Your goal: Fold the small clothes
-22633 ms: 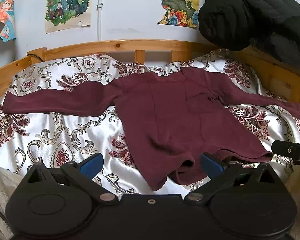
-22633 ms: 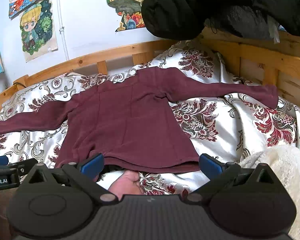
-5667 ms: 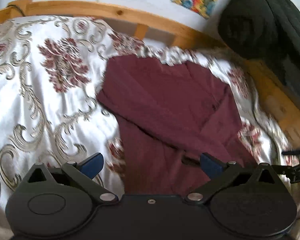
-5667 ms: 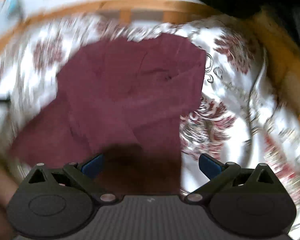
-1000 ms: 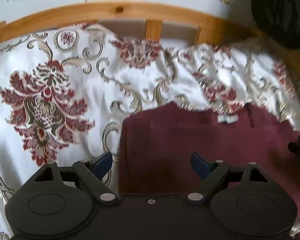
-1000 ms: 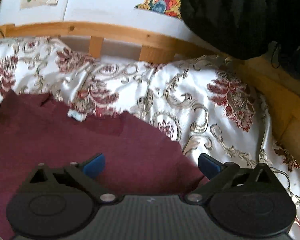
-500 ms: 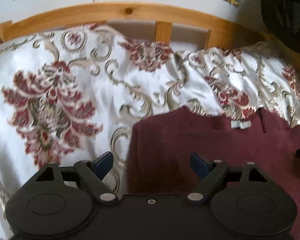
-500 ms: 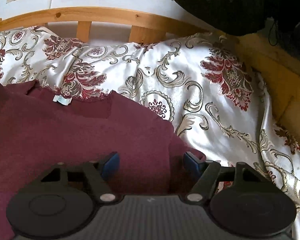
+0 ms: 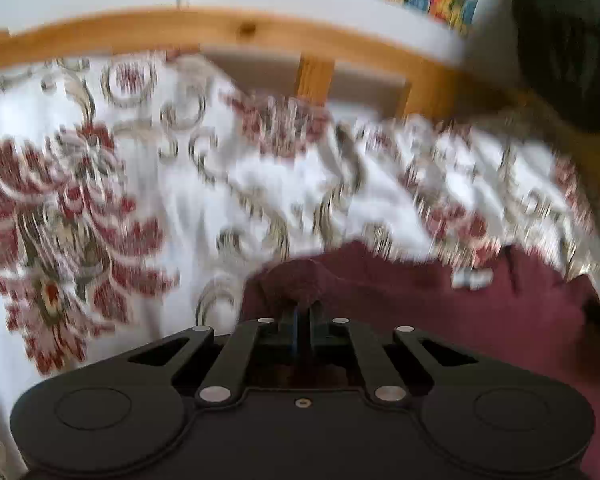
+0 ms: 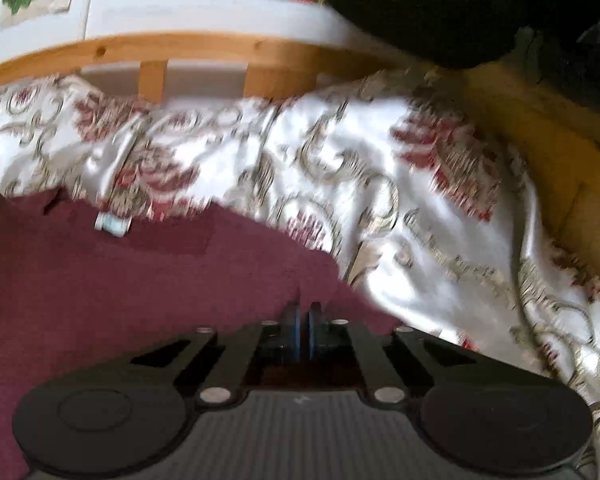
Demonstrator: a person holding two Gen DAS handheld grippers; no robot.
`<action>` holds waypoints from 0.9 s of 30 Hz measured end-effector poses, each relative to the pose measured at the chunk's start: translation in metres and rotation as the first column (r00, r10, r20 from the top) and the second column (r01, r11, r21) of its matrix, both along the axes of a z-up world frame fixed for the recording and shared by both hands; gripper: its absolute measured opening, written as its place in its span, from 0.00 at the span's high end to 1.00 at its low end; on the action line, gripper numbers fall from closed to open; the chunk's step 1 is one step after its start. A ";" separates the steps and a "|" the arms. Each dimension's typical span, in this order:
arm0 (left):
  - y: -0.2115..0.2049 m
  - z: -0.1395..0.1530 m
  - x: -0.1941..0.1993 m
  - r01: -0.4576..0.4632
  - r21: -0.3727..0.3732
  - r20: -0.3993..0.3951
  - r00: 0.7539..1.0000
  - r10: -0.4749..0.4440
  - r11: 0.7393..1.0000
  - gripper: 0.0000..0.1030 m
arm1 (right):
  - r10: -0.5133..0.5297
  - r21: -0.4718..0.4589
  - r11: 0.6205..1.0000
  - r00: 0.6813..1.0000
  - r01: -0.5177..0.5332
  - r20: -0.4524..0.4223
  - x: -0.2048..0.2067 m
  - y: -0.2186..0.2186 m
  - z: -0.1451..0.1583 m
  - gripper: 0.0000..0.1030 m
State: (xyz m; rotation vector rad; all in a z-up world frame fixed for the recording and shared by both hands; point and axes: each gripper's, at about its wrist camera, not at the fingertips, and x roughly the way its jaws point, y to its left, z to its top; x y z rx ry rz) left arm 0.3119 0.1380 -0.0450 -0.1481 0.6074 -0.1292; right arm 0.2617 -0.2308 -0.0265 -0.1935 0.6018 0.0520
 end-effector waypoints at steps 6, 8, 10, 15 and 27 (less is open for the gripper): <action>-0.006 0.009 -0.005 -0.009 0.035 0.091 0.996 0.005 0.999 0.96 | -0.013 -0.065 0.998 0.992 0.022 0.128 -0.002 0.004 0.008 0.96; -0.001 -0.001 -0.001 -0.025 0.018 0.037 0.999 0.024 1.000 0.96 | -0.015 -0.071 0.997 0.994 0.022 0.105 0.002 0.003 0.004 0.96; 0.002 -0.010 0.003 -0.031 0.005 0.001 1.000 0.031 1.000 0.96 | -0.012 -0.076 0.997 0.998 0.017 0.066 0.006 0.003 -0.002 0.96; 0.000 -0.014 0.002 -0.015 0.024 -0.013 1.000 0.015 1.000 0.92 | -0.017 -0.084 0.996 1.000 0.017 0.000 0.009 0.004 -0.012 0.96; 0.001 0.005 -0.018 -0.074 -0.045 -0.028 0.997 0.072 0.996 0.15 | -0.027 -0.061 0.998 0.999 0.029 0.040 -0.008 0.000 0.004 0.35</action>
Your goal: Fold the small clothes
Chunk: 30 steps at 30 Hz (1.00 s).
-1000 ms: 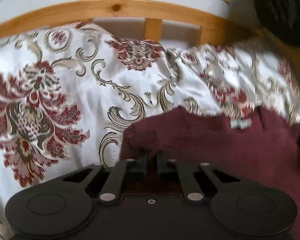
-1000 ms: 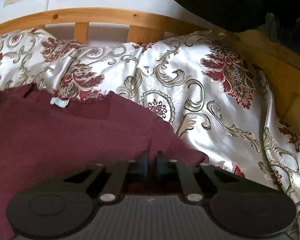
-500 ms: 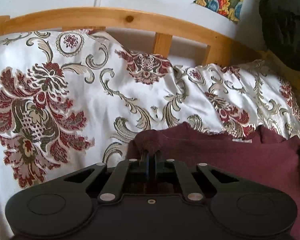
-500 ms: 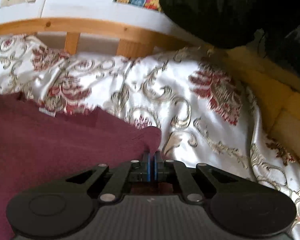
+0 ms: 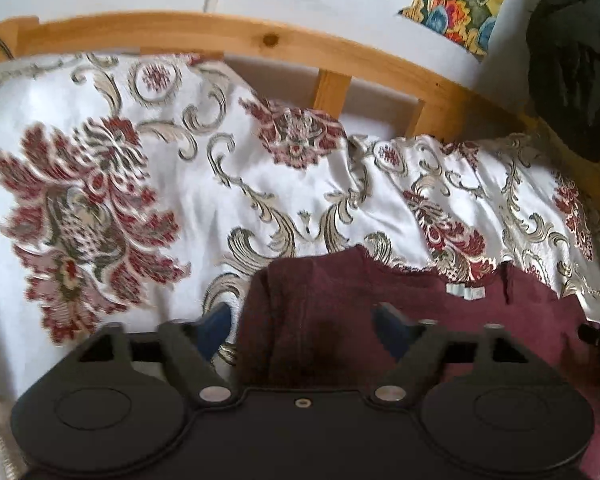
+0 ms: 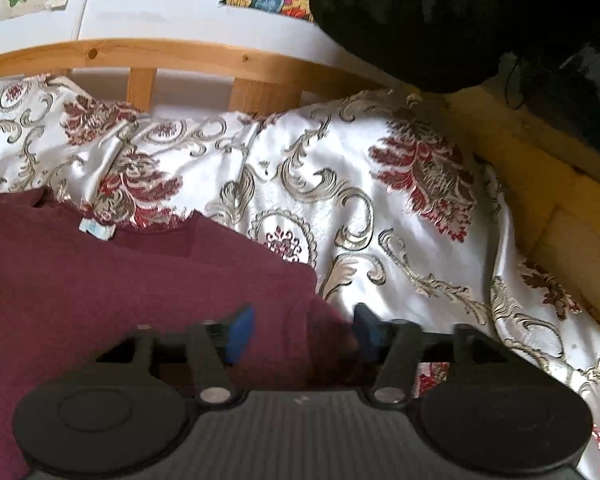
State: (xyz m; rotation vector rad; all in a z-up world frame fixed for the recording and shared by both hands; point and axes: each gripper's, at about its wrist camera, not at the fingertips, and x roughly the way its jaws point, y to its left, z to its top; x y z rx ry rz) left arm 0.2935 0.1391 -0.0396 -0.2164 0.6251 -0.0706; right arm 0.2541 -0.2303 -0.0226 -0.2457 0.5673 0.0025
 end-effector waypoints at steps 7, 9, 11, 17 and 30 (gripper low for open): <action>0.000 0.014 -0.041 -0.017 -0.005 -0.072 0.997 0.016 1.000 0.01 | -0.014 0.056 0.998 1.000 0.013 0.014 -0.022 -0.001 0.014 0.01; -0.003 0.015 -0.053 -0.009 -0.002 -0.089 0.996 0.008 1.000 0.01 | -0.010 0.082 0.997 1.000 0.010 0.010 -0.031 -0.001 0.018 0.00; -0.007 0.017 -0.065 -0.005 -0.008 -0.114 0.993 0.004 1.000 0.01 | -0.004 0.101 0.995 1.000 0.005 -0.005 -0.041 0.000 0.021 0.00; -0.022 0.020 -0.104 0.020 0.009 -0.166 0.986 -0.018 1.000 0.01 | -0.010 0.125 0.992 1.000 0.009 0.002 -0.069 -0.003 0.035 0.00; -0.016 0.009 -0.128 -0.062 -0.037 -0.285 0.957 0.049 0.997 0.01 | -0.121 0.255 0.958 0.991 0.132 -0.059 -0.084 -0.032 0.040 0.00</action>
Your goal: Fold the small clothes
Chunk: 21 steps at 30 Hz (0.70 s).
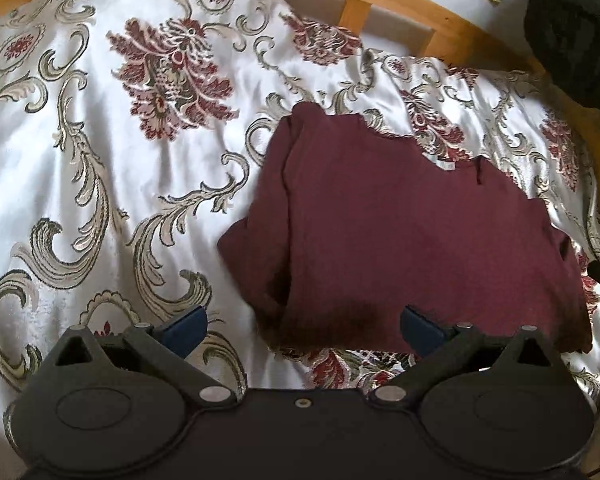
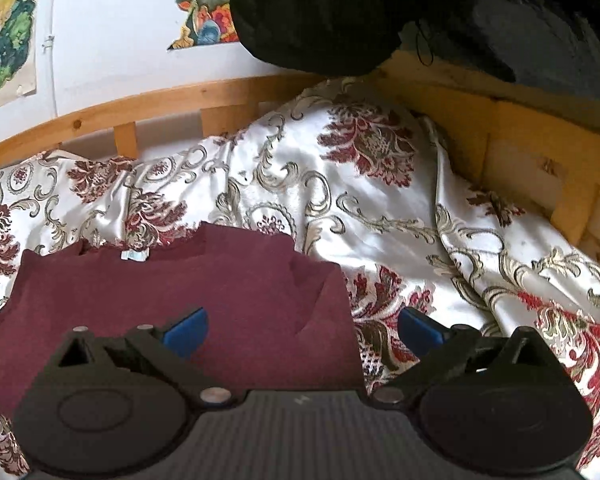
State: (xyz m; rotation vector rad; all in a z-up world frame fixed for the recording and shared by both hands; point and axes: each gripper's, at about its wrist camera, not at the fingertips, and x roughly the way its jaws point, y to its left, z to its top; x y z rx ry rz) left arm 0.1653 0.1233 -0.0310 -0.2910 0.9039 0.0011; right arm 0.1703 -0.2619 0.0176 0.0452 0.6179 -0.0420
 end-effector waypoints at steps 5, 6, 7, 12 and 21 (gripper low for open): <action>0.002 -0.004 0.004 -0.017 -0.011 -0.026 1.000 0.017 1.000 0.01 | 0.008 0.006 1.000 1.000 -0.008 -0.011 0.002 0.002 -0.004 0.01; 0.003 -0.005 0.004 -0.019 -0.013 -0.031 0.999 0.019 1.000 0.01 | 0.012 0.011 1.000 1.000 -0.012 -0.005 0.002 0.002 -0.005 0.01; 0.003 -0.005 0.005 -0.020 -0.014 -0.034 0.999 0.020 1.000 0.01 | 0.018 0.015 1.000 1.000 -0.018 0.001 0.003 0.003 -0.005 0.05; 0.003 -0.007 0.006 -0.022 -0.014 -0.042 0.999 0.021 1.000 0.01 | 0.063 0.029 0.998 0.998 -0.063 -0.029 0.019 0.009 -0.016 0.27; 0.004 -0.009 0.008 -0.031 -0.015 -0.054 0.998 0.031 0.999 0.01 | 0.036 0.126 0.992 0.990 -0.018 -0.140 0.038 -0.004 -0.037 0.97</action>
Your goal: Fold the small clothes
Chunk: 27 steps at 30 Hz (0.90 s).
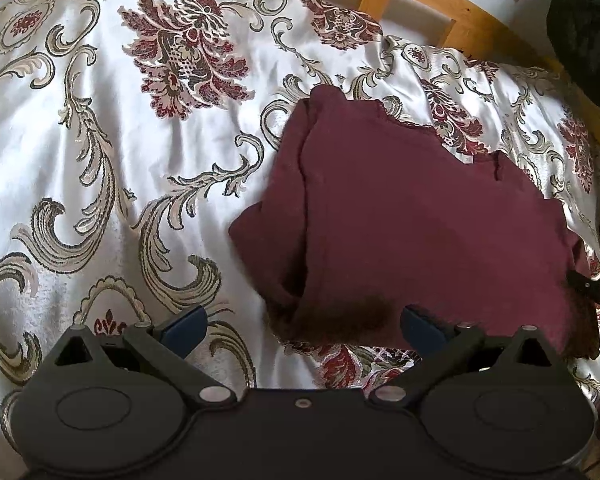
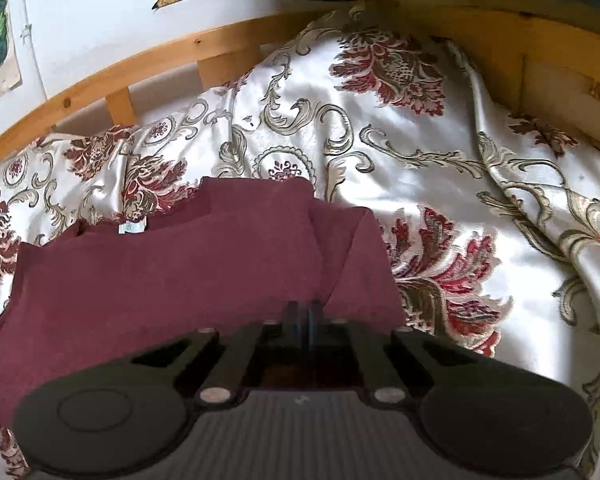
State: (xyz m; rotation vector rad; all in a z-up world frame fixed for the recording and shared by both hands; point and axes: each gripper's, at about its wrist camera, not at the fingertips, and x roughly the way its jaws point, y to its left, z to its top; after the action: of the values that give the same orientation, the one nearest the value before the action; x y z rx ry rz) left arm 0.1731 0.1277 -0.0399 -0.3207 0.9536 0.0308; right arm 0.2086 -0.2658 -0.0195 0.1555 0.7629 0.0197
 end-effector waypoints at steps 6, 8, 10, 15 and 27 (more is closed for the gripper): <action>0.000 0.000 0.001 0.004 0.001 -0.002 1.000 -0.004 1.000 0.01 | -0.041 -0.031 0.999 0.999 0.041 -0.005 -0.011 -0.004 0.006 0.97; 0.000 -0.001 0.002 0.006 0.002 -0.004 1.000 -0.006 1.000 0.01 | -0.033 -0.022 0.999 0.999 0.033 0.000 -0.011 -0.004 0.006 0.97; 0.000 -0.002 0.005 0.002 -0.004 -0.002 1.000 -0.002 1.000 0.01 | -0.034 -0.017 0.999 0.999 0.034 -0.004 -0.010 -0.003 0.006 0.92; 0.010 0.000 0.008 -0.068 -0.044 0.078 0.994 0.071 0.997 0.01 | -0.021 -0.035 0.999 0.998 0.023 0.056 -0.016 0.003 0.014 0.48; 0.016 -0.011 0.051 -0.083 0.005 0.127 0.989 0.081 0.997 0.01 | 0.275 -0.165 0.955 0.945 -0.247 0.176 -0.041 0.084 0.025 0.04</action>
State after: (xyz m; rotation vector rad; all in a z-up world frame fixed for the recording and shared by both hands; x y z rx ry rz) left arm 0.2243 0.1441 -0.0514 -0.3482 0.8138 0.0898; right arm 0.1678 -0.1816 0.0055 -0.0832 0.5792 0.2307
